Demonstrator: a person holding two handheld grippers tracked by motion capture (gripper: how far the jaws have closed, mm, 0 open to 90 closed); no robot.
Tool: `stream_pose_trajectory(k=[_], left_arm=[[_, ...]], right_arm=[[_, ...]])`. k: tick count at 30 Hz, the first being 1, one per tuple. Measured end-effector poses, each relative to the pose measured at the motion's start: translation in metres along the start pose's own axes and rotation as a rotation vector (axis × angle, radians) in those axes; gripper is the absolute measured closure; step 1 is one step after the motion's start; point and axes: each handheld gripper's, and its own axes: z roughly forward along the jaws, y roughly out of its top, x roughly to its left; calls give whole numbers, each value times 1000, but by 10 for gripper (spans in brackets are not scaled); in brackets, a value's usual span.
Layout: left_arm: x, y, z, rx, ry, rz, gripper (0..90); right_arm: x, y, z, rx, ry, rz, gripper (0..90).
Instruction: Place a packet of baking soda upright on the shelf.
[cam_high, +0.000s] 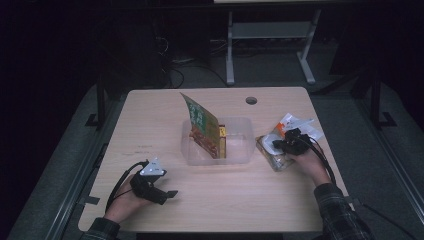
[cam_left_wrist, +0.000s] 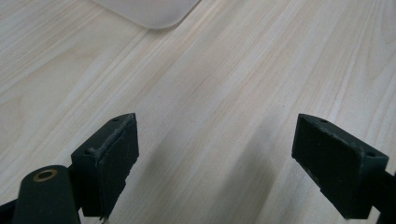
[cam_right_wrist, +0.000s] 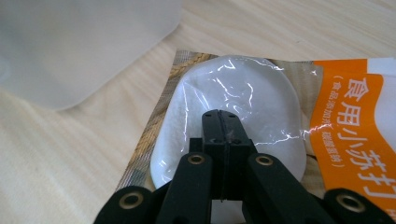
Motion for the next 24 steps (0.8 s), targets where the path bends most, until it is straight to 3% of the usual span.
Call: stream_pose_trajectory(k=[6,13,24], left_arm=[[0,0,-1,3,1,-1,141],[0,0,-1,3,1,0,141],[-2,1,1,9,-5,4,141]], right_arm=[[13,-6,-7,20,5,-48,900],[28,-20,-19,16,35,-64,900],[64,-43,-41,36,79,-119,900]])
